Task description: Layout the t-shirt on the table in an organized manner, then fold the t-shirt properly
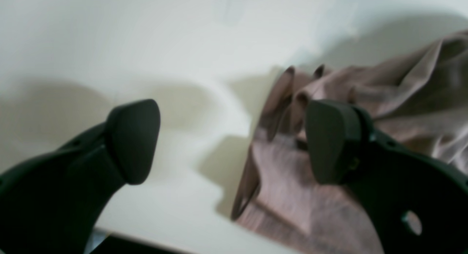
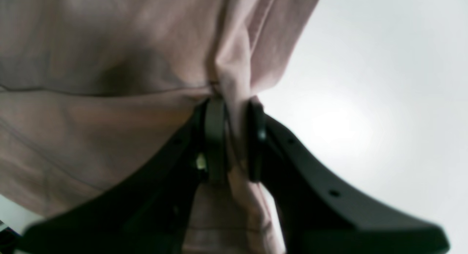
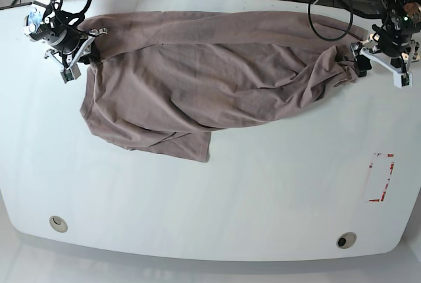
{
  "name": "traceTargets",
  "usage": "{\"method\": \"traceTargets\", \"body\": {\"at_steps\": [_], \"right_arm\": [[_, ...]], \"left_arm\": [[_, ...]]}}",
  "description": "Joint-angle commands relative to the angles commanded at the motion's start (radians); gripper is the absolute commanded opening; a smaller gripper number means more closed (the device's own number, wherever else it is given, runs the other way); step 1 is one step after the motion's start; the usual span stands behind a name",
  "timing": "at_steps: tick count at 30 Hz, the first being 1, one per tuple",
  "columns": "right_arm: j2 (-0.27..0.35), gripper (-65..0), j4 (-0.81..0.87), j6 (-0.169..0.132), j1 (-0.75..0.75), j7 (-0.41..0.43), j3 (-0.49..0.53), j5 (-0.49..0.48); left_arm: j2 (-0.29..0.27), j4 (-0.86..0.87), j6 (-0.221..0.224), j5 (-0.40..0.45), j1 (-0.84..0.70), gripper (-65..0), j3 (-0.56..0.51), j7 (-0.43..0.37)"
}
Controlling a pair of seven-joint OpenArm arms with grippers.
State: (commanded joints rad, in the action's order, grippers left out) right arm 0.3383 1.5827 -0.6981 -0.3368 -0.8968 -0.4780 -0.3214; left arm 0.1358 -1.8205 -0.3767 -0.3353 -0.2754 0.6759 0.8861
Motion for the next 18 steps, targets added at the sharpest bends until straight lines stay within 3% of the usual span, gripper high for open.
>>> {"method": "traceTargets", "body": {"at_steps": [11,18], "right_arm": [[0.0,-56.1,0.0,0.0,0.0,0.0,0.0,0.0],[0.0,-56.1,0.0,0.0,0.0,0.0,0.0,0.0]], "left_arm": [[0.0,0.003,0.003,-0.002,0.017,-5.1,-0.121,0.0],[-0.023,0.003,0.005,0.002,0.023,-5.1,-0.143,0.002]]}}
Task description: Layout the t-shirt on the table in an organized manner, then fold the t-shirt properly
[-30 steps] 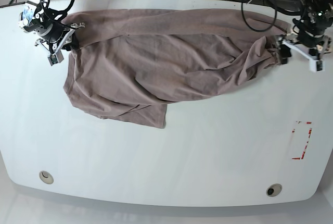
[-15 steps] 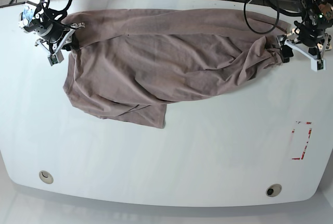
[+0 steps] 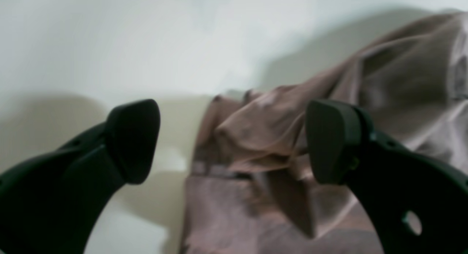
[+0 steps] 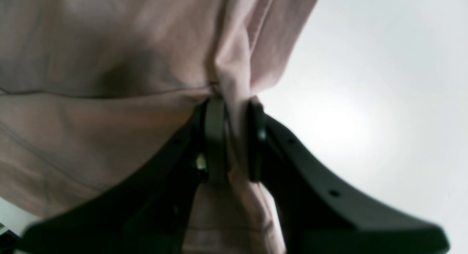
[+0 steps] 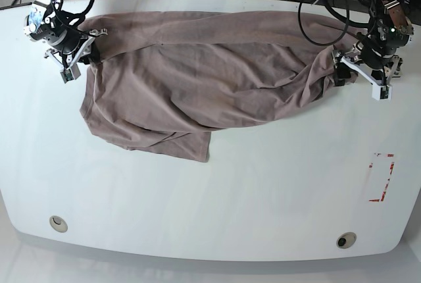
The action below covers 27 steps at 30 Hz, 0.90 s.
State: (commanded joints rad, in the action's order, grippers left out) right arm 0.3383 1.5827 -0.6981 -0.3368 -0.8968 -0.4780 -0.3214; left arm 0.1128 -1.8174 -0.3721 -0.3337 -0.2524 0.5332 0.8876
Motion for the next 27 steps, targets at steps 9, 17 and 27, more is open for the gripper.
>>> {"method": "traceTargets", "body": {"at_steps": [9,17,27], "right_arm": [[0.0,-56.1,0.0,0.0,0.0,0.0,0.0,0.0],[0.0,-56.1,0.0,0.0,0.0,0.0,0.0,0.0],[0.0,-56.1,0.0,0.0,0.0,0.0,0.0,0.0]], "left_arm": [[0.0,0.0,0.0,0.0,0.0,-5.1,-0.04,0.0],[0.0,0.0,-0.002,0.0,0.0,-5.1,-0.041,0.0],[0.002,0.0,-0.003,0.002,-0.003,-31.7,-0.038,0.0]]}}
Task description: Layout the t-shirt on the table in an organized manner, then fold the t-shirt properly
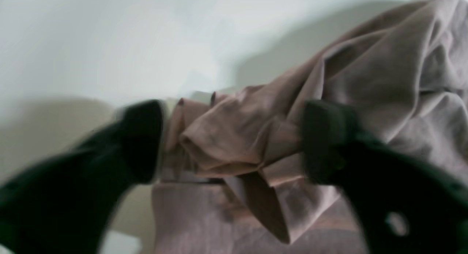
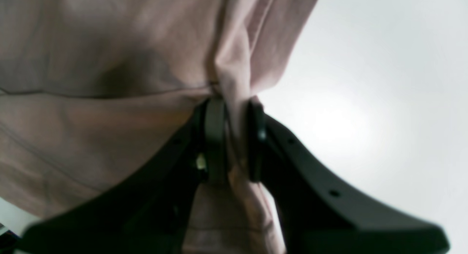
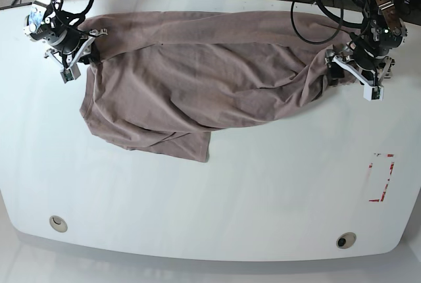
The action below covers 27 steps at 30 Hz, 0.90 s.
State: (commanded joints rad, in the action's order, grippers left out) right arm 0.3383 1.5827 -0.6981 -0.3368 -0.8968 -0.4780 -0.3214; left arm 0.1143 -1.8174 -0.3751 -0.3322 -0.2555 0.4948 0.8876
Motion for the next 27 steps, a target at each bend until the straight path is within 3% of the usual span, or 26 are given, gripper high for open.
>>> {"method": "traceTargets", "body": {"at_steps": [4,8,11,20,27], "right_arm": [[0.0,-56.1,0.0,0.0,0.0,0.0,0.0,0.0],[0.0,-56.1,0.0,0.0,0.0,0.0,0.0,0.0],[0.0,-56.1,0.0,0.0,0.0,0.0,0.0,0.0],[0.0,-56.1,0.0,0.0,0.0,0.0,0.0,0.0],[0.0,-56.1,0.0,0.0,0.0,0.0,0.0,0.0]], "left_arm": [[0.0,0.0,0.0,0.0,0.0,-47.5,0.0,0.0],[0.002,0.0,0.0,0.0,0.0,-50.1,0.0,0.0],[0.003,0.0,0.0,0.0,0.0,-47.6,0.002,0.0],[0.006,0.0,0.0,0.002,-0.005,-32.1,0.003,0.0],[0.006,0.002,0.0,0.002,-0.017,-31.1,0.003,0.0]]}}
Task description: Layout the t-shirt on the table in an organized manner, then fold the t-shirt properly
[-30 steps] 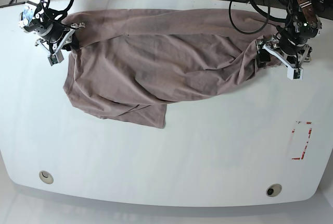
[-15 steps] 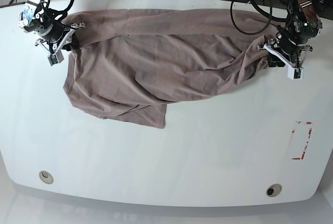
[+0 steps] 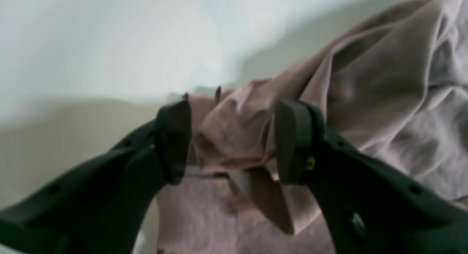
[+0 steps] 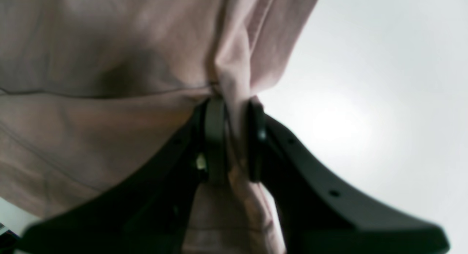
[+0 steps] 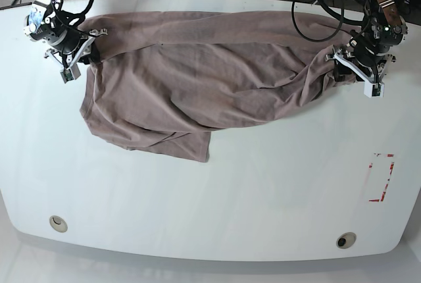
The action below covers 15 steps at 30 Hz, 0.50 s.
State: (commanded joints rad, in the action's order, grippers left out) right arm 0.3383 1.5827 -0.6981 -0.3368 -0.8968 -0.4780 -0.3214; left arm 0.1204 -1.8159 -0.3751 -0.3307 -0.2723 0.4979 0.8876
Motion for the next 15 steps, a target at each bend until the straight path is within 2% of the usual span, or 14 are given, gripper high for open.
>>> {"method": "traceTargets", "body": {"at_steps": [15], "right_arm": [[0.0,-56.1,0.0,0.0,0.002,0.0,0.0,0.0]], "left_arm": [[0.021,0.066,0.0,-0.002,0.003,-31.1,0.0,0.0]]}}
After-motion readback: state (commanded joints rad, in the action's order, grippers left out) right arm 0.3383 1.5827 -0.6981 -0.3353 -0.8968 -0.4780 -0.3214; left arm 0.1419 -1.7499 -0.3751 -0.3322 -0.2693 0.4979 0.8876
